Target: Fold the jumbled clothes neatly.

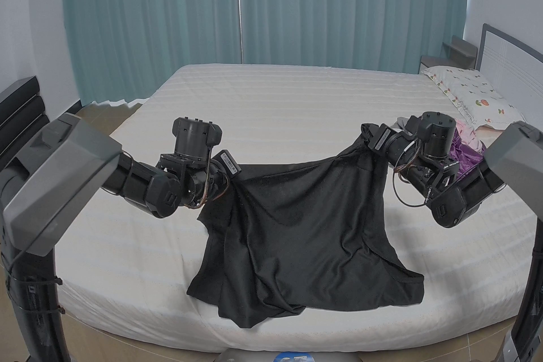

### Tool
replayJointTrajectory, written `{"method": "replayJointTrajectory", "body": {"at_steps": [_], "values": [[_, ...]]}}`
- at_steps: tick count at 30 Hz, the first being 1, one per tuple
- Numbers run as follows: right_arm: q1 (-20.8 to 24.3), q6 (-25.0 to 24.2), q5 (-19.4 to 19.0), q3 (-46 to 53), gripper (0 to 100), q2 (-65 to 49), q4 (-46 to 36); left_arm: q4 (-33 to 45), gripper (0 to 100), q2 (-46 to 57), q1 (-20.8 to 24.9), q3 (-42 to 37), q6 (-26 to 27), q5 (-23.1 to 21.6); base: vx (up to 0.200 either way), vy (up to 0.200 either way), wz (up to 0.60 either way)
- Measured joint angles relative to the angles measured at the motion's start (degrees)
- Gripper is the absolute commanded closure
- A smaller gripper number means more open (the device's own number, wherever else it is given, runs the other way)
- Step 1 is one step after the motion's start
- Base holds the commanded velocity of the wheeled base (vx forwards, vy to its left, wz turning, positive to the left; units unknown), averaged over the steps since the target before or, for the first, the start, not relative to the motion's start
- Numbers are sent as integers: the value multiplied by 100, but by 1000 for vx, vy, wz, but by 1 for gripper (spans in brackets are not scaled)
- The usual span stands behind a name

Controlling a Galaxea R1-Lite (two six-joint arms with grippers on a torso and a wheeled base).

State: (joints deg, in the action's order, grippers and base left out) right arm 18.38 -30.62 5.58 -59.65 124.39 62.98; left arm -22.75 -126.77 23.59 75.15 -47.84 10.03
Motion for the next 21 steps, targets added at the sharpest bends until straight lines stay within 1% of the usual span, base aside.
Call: {"method": "replayJointTrajectory", "body": {"at_steps": [5, 6, 17, 19, 21], "values": [[-61, -16, 49, -241, 100, 551, 39, -148, 100, -474, -68, 150, -22, 0, 0, 0, 0], [-76, -17, 76, -305, 0, 658, 38, -172, 0, -564, -69, 199, -30, 1, 0, 0, 0], [-124, -110, 238, -790, 0, 1631, 145, -196, 0, -1309, -96, 795, -312, 48, 0, 0, 0], [-149, -161, 369, -848, 0, 1737, 362, -221, 0, -1380, -101, 841, -338, 80, 0, 0, 0], [-182, -224, 638, -929, 0, 1814, 619, -311, 0, -1425, -124, 869, -393, 167, 0, 0, 0]]}}
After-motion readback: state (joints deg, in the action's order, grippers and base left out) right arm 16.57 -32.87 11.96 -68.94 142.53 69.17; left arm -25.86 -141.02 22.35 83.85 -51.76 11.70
